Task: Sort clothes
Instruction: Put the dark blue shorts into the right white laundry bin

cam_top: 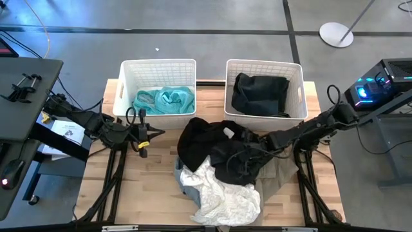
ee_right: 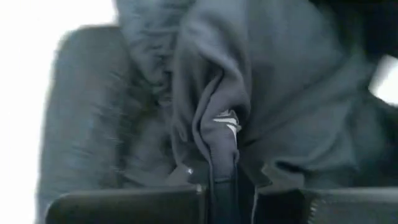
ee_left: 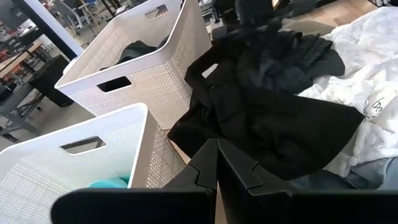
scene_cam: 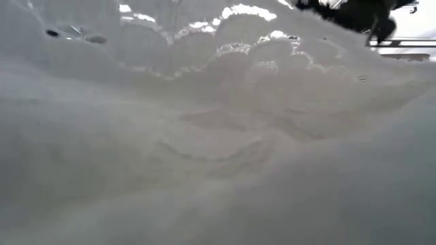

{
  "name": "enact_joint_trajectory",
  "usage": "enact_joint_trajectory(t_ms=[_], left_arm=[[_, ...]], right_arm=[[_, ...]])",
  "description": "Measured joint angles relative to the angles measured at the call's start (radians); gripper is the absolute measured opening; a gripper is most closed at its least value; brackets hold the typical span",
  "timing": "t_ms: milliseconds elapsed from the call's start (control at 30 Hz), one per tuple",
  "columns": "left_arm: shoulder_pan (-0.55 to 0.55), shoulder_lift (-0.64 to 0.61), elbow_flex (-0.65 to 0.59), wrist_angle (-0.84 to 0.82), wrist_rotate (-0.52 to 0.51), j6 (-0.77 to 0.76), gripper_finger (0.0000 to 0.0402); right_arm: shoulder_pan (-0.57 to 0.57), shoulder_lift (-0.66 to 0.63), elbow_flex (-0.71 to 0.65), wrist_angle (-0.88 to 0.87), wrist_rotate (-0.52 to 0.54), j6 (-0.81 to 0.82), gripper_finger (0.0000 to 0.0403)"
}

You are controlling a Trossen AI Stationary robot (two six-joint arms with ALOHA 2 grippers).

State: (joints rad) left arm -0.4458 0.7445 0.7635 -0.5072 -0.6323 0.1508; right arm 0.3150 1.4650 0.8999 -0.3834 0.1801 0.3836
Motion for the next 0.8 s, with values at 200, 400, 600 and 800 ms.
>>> enact_joint_trajectory(t_ms=[200,400,600,800], left_arm=[[0.0,0.0,0.0,-0.001,0.001,-0.009,0.0],[0.0,0.0,0.0,-0.003,0.001,-0.009,0.0],[0.0,0.0,0.0,-0.004,0.001,-0.009,0.0],[0.0,0.0,0.0,-0.004,0.001,-0.009,0.0]], right_arm=[[0.057,-0.052,0.222,0.003,0.001,-0.162,0.0011],[0.158,-0.081,0.535,0.013,0.352,-0.534,0.001],[0.174,-0.081,0.761,0.283,0.638,-1.065,0.0005],[0.077,-0.081,0.903,0.425,0.704,-1.373,0.0006]])
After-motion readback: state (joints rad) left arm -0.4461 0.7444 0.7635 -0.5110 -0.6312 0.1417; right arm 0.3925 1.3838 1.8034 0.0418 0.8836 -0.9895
